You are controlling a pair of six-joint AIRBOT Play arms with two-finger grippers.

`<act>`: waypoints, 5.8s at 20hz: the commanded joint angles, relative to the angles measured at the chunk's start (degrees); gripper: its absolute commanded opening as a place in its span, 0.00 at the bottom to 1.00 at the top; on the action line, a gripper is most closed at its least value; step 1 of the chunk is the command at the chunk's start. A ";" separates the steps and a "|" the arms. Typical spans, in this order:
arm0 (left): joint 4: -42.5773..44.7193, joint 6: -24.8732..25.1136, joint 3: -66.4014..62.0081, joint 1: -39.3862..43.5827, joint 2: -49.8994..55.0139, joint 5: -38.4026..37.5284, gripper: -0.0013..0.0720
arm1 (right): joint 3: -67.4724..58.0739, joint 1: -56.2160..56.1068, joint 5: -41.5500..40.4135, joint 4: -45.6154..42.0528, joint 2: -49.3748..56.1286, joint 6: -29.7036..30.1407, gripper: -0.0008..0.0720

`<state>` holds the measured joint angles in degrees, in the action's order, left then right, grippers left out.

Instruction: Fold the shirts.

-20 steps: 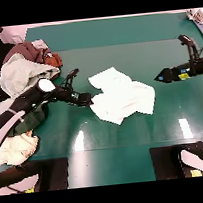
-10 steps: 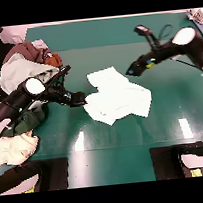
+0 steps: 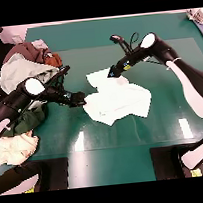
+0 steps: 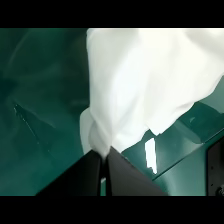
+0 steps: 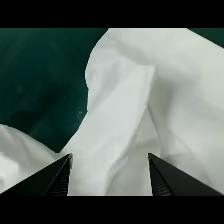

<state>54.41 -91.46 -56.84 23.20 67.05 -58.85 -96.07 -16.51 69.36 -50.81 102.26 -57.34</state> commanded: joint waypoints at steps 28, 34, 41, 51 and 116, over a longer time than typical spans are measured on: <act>13.64 -6.99 -31.78 -12.02 -0.20 -12.83 0.05 | -16.17 32.39 1.09 20.22 -21.92 -9.42 0.03; 10.21 -5.66 -42.91 -12.07 -0.13 -14.73 0.05 | -16.06 26.05 9.25 12.46 -26.29 -9.79 0.04; 13.40 -5.55 -39.80 -12.07 -0.02 -20.92 0.05 | 8.72 10.54 7.23 -9.09 -26.18 -13.90 0.48; 16.17 -5.53 -39.82 -12.07 -0.02 -22.38 0.05 | 35.74 7.26 -9.84 0.37 -21.40 6.54 0.54; 3.52 -5.84 -61.51 -12.07 -18.53 -7.26 0.05 | -20.72 33.46 -2.21 -8.63 -53.20 7.82 0.03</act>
<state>66.37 -97.17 -118.30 11.14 54.59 -67.07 -116.73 16.95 70.70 -59.51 55.07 -53.54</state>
